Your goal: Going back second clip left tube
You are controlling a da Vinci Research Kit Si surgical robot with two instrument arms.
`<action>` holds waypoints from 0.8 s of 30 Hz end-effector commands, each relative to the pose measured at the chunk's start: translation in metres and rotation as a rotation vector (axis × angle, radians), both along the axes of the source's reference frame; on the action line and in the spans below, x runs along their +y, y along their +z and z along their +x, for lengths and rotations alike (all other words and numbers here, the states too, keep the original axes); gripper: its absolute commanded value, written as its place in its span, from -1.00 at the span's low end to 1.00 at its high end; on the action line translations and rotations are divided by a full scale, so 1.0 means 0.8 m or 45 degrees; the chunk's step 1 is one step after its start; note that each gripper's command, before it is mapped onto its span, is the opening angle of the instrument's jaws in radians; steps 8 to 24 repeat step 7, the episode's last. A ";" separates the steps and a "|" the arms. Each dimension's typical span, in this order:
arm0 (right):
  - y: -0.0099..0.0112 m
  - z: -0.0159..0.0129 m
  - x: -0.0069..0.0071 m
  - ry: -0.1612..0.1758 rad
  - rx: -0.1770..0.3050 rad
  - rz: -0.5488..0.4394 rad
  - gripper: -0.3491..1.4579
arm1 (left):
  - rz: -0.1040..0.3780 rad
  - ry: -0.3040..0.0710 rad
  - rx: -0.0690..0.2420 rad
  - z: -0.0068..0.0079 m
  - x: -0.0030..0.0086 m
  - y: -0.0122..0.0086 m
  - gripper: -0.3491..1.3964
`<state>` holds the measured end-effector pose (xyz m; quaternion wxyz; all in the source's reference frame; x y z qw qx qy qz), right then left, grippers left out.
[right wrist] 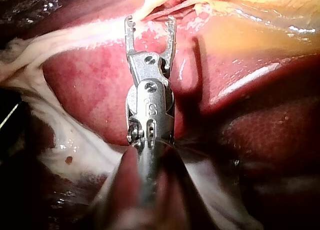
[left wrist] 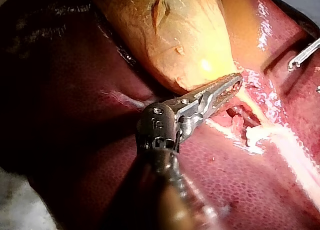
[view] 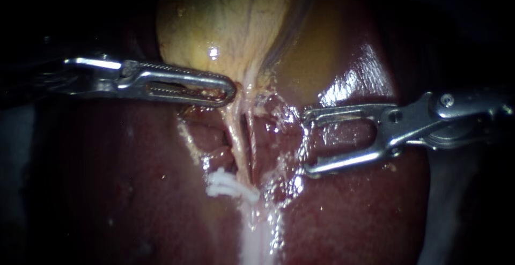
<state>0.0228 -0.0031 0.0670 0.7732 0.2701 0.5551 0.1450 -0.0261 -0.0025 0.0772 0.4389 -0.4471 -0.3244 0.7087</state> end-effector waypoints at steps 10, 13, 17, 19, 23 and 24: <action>0.0000 0.0000 0.0000 0.000 0.000 0.000 -0.07 | 0.000 0.000 0.001 0.0000 0.0000 0.0000 -1.00; 0.0000 0.0000 0.0000 0.000 0.000 0.000 -0.07 | 0.000 0.000 0.001 0.0000 0.0000 0.0000 -1.00; 0.0000 0.0000 0.0000 0.000 0.000 0.000 -0.07 | 0.000 0.000 0.001 0.0000 0.0000 0.0000 -1.00; 0.0000 0.0000 0.0000 0.000 0.000 0.000 -0.07 | 0.000 0.000 0.001 0.0000 0.0000 0.0000 -1.00; 0.0000 0.0000 0.0000 0.000 0.000 0.000 -0.07 | 0.000 0.000 0.001 0.0000 0.0000 0.0000 -1.00; 0.0000 0.0000 0.0000 0.000 0.000 0.000 -0.07 | 0.000 0.000 0.001 0.0000 0.0000 0.0000 -1.00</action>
